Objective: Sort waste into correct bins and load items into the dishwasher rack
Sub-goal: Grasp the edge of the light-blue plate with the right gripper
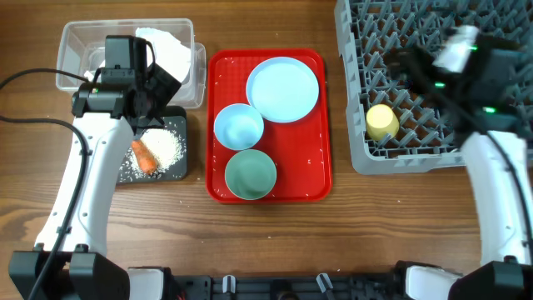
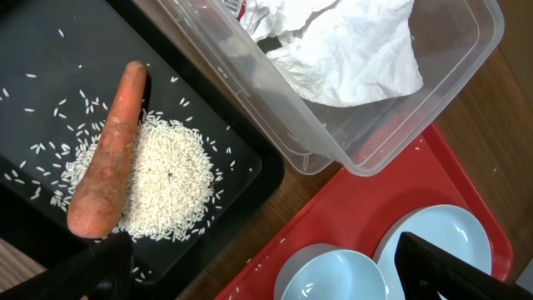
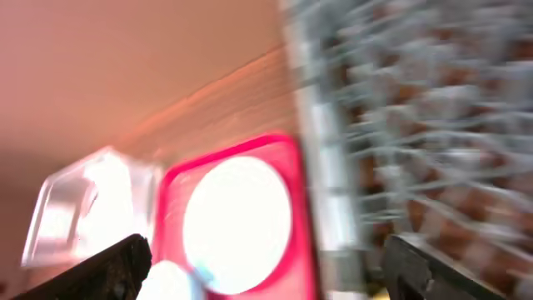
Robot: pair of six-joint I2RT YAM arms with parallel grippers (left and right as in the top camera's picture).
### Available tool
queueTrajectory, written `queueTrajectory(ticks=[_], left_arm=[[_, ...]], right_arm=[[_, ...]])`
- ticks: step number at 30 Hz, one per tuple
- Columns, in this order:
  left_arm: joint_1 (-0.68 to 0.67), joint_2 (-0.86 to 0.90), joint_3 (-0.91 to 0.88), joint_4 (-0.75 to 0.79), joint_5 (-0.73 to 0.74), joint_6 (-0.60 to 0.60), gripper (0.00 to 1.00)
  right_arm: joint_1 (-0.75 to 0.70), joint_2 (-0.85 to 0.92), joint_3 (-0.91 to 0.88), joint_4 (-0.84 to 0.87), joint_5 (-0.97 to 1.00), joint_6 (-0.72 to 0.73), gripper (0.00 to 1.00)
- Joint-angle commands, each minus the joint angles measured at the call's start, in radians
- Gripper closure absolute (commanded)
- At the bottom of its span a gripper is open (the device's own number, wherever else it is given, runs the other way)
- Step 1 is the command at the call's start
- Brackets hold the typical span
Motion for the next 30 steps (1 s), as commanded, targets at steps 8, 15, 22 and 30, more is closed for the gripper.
queueTrajectory(ticks=[8,15,22,30], left_arm=[[0.002,0.01,-0.005,-0.001,-0.002,-0.016,0.0],[0.002,0.01,-0.005,-0.001,-0.002,-0.016,0.0],[0.002,0.01,-0.005,-0.001,-0.002,-0.016,0.0],[0.002,0.01,-0.005,-0.001,-0.002,-0.016,0.0]], right_arm=[[0.466,0.293,0.003,0.198,0.536,0.069,0.14],[0.466,0.532,0.003,0.264,0.51,0.058,0.21],[0.458,0.603,0.003,0.26,0.531,0.04,0.41],[0.443,0.603,0.003,0.255,0.542,0.039,0.92]])
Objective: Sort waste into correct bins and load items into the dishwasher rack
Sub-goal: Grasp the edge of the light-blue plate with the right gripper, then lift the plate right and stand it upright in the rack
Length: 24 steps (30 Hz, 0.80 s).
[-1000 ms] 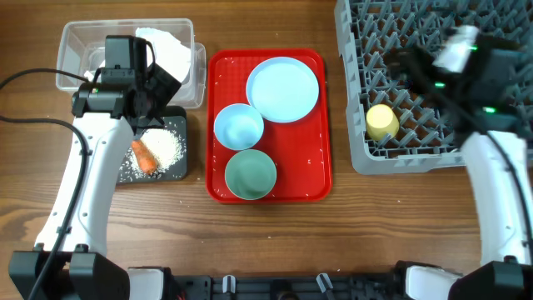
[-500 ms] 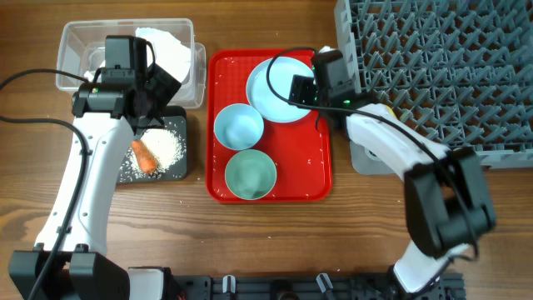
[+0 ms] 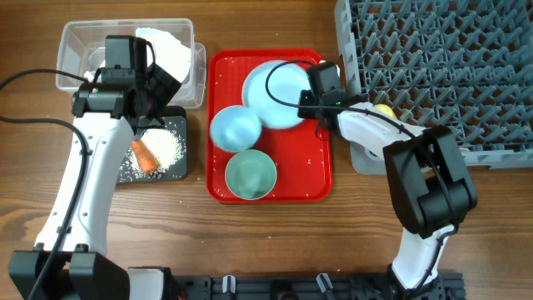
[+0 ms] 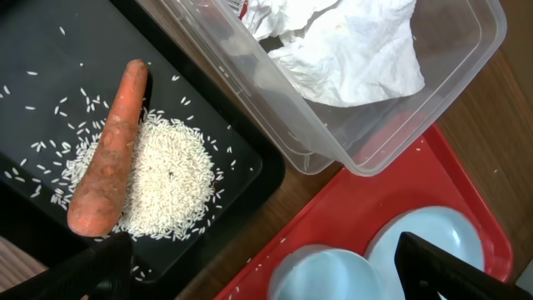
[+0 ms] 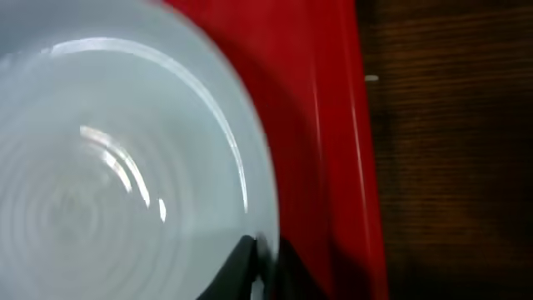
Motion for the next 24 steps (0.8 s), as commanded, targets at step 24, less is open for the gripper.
queueTrajectory(ticks=[24], left_arm=[[0.002,0.009,-0.005,0.002,-0.002,-0.01,0.0]], right_arm=[[-0.08,-0.478,0.076,0.121,0.264,-0.282,0.96]])
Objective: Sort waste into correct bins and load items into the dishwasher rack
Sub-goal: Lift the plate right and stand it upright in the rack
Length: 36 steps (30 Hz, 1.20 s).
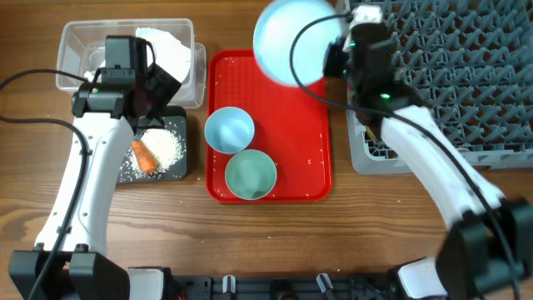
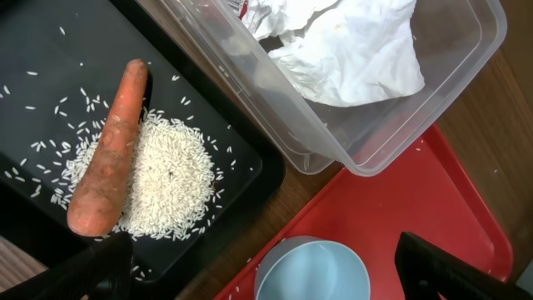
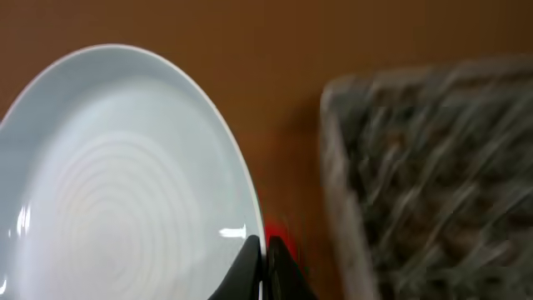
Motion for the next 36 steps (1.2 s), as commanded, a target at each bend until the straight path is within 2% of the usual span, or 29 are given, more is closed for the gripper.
queueTrajectory(ticks=[1,6,8,16,19,20,22,23,36], left_arm=[[0.002,0.009,-0.005,0.002,-0.002,-0.01,0.0],[0.002,0.009,-0.005,0.002,-0.002,-0.01,0.0],[0.002,0.009,-0.005,0.002,-0.002,-0.01,0.0],[0.002,0.009,-0.005,0.002,-0.002,-0.01,0.0],[0.002,0.009,-0.005,0.002,-0.002,-0.01,0.0],[0.002,0.009,-0.005,0.002,-0.002,-0.01,0.0],[0.002,0.009,-0.005,0.002,-0.002,-0.01,0.0],[0.002,0.009,-0.005,0.002,-0.002,-0.01,0.0],[0.002,0.009,-0.005,0.002,-0.002,-0.01,0.0]], right_arm=[[-0.006,-0.097,0.027,0.065,0.317,-0.177,0.96],[-0.046,-0.114,0.027,0.228,0.656,-0.428,0.96],[-0.094,-0.111,0.027,0.241,0.667,-0.431,0.96],[-0.433,-0.021,0.026,0.295,0.379,-0.429,0.96],[-0.51,0.056,0.026,0.336,0.341,-0.45,0.96],[-0.524,0.082,0.026,0.352,0.341,-0.492,0.96],[-0.547,0.183,0.026,0.442,0.342,-0.735,0.96],[-0.547,0.206,0.026,0.467,0.342,-0.79,0.96],[-0.562,0.304,0.026,0.512,0.315,-0.801,0.96]])
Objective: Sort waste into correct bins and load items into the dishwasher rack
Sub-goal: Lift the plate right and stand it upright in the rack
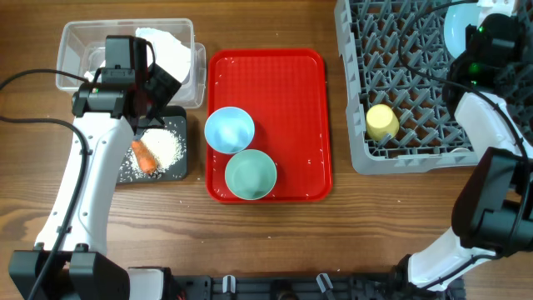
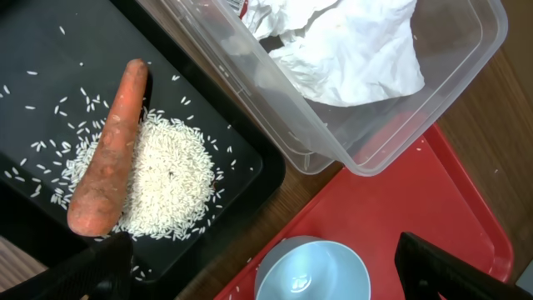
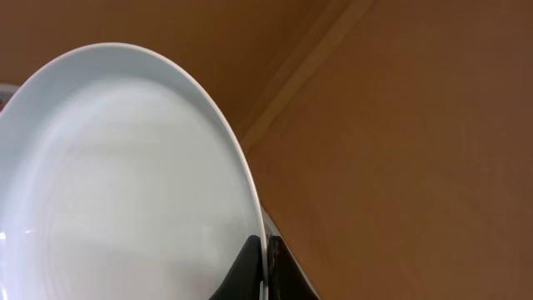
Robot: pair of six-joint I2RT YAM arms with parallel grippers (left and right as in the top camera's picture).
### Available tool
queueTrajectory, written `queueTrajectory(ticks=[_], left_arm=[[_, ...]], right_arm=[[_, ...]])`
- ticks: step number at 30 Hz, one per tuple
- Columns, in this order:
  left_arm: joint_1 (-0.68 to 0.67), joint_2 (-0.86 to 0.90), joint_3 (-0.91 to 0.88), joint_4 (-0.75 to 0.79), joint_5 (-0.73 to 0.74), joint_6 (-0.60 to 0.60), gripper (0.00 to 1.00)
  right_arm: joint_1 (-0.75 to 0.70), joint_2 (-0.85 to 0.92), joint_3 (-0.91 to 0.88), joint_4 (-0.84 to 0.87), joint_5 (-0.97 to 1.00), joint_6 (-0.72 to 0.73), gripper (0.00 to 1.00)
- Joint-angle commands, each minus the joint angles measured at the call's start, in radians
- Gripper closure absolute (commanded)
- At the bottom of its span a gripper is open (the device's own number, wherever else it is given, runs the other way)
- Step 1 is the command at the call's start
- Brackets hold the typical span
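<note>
My right gripper (image 3: 265, 244) is shut on the rim of the pale blue plate (image 3: 125, 183), held on edge over the far right of the grey dishwasher rack (image 1: 400, 158); overhead only a sliver of the plate (image 1: 456, 25) shows. A yellow cup (image 1: 381, 122) lies in the rack. The red tray (image 1: 291, 92) holds a light blue bowl (image 1: 229, 129) and a green bowl (image 1: 251, 173). My left gripper (image 2: 266, 268) hangs open above the black tray (image 2: 50, 50), which carries a carrot (image 2: 107, 154) and rice.
A clear plastic bin (image 1: 75, 42) with crumpled white paper (image 2: 350, 50) stands at the back left, touching the black tray. Wooden tabletop lies in front of the trays and rack. The left arm stretches along the table's left side.
My right gripper has carried the plate from above the red tray's back edge to the far right of the rack. The left arm and the bowls have not moved.
The plate lay on the red tray while my right arm was over the rack. Then my right gripper was at the plate's rim on the tray, and the blue bowl had shifted. Later the plate was lifted off the tray, and now it is over the rack.
</note>
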Motion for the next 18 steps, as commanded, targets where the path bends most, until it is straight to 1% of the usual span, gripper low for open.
queueTrajectory(ticks=[1,2,3,4,5,12,15,18], left_arm=[[0.002,0.008,-0.005,0.002,-0.002,-0.01,0.0],[0.002,0.008,-0.005,0.002,-0.002,-0.01,0.0],[0.002,0.008,-0.005,0.002,-0.002,-0.01,0.0],[0.002,0.008,-0.005,0.002,-0.002,-0.01,0.0],[0.002,0.008,-0.005,0.002,-0.002,-0.01,0.0],[0.002,0.008,-0.005,0.002,-0.002,-0.01,0.0],[0.002,0.008,-0.005,0.002,-0.002,-0.01,0.0],[0.002,0.008,-0.005,0.002,-0.002,-0.01,0.0]], right_arm=[[-0.009,0.032,0.012,0.008,-0.025,0.0,0.95],[-0.009,0.032,0.012,0.009,-0.034,0.008,0.81],[-0.009,0.032,0.012,0.009,-0.052,0.01,0.58],[-0.009,0.032,0.012,0.009,-0.066,0.01,0.34],[-0.009,0.032,0.012,0.008,-0.08,0.013,0.0],[-0.008,0.019,0.012,0.013,-0.07,0.135,0.0],[-0.007,-0.043,0.012,0.013,-0.05,0.216,0.0],[0.006,-0.144,0.012,0.003,-0.05,0.299,0.0]])
